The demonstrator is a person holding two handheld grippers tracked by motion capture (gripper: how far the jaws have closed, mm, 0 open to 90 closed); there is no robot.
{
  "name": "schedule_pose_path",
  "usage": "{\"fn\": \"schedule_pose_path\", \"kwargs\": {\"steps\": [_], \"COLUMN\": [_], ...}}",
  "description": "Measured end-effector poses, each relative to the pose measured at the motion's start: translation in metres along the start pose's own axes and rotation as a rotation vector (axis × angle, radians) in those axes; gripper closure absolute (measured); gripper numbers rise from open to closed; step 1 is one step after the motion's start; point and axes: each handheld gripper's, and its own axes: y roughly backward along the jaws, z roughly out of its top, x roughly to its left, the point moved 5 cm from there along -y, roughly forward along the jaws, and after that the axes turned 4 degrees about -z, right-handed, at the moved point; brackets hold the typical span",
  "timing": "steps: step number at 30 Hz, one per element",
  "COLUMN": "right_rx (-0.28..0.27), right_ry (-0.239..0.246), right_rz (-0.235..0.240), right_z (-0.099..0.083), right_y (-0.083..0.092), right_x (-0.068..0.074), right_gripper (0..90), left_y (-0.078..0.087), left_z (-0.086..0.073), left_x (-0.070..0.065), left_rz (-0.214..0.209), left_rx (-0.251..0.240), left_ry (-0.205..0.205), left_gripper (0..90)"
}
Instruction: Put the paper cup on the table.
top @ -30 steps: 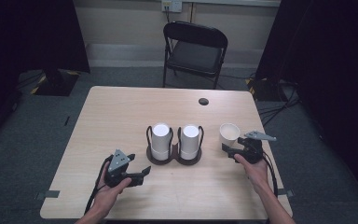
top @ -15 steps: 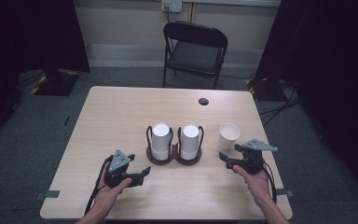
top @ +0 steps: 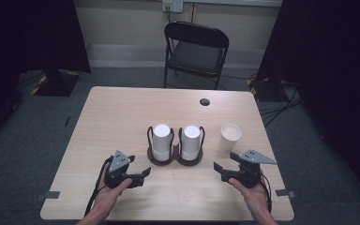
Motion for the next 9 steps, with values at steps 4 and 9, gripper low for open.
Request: {"fn": "schedule_pose_path", "kwargs": {"steps": [4, 9], "right_rx": [0.007, 0.02], "right_ry": [0.034, 0.028], "right_rz": [-0.005, 0.014], "right_z": [-0.006, -0.009], "right_y": [0.002, -0.003], "right_x": [0.009, 0.015], "right_gripper": [18.6, 17.7], "left_y": [-0.001, -0.002], "left_z": [0.001, 0.0], "left_x": [-0.001, 0.001], "left_rz": [-0.005, -0.003], "left_rx": [0.0, 0.004], "left_ry": [-0.002, -0.004], "left_gripper": [20.8, 20.9]}}
